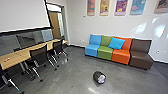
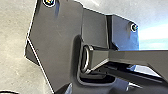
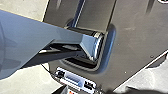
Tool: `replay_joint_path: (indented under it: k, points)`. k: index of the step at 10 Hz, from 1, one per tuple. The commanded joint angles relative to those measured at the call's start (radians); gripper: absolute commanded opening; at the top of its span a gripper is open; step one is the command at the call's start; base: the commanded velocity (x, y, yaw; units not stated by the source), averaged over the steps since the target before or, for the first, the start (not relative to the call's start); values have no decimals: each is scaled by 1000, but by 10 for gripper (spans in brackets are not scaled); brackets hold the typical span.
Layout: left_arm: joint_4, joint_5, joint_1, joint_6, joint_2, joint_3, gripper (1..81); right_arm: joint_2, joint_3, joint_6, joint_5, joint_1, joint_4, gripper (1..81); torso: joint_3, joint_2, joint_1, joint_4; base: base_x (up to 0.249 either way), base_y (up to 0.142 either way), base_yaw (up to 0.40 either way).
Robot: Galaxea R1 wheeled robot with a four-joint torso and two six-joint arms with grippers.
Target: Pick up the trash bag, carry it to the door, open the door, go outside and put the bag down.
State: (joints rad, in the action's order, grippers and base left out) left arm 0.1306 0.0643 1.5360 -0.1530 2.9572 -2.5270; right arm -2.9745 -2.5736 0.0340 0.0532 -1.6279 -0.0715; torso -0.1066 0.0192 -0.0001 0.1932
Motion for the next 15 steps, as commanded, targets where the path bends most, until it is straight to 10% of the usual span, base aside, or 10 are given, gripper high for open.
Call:
replay_joint_path:
  k: [1,15]
  points:
    - [-6,-63,-32,-2,-3,10,811,-2,11,1,-59,27,-4,811,0,0,0,0,133,0,0]
    - [-8,-61,-27,-2,-1,10,811,-7,6,4,-59,30,-11,811,0,0,0,0,133,-47,0]
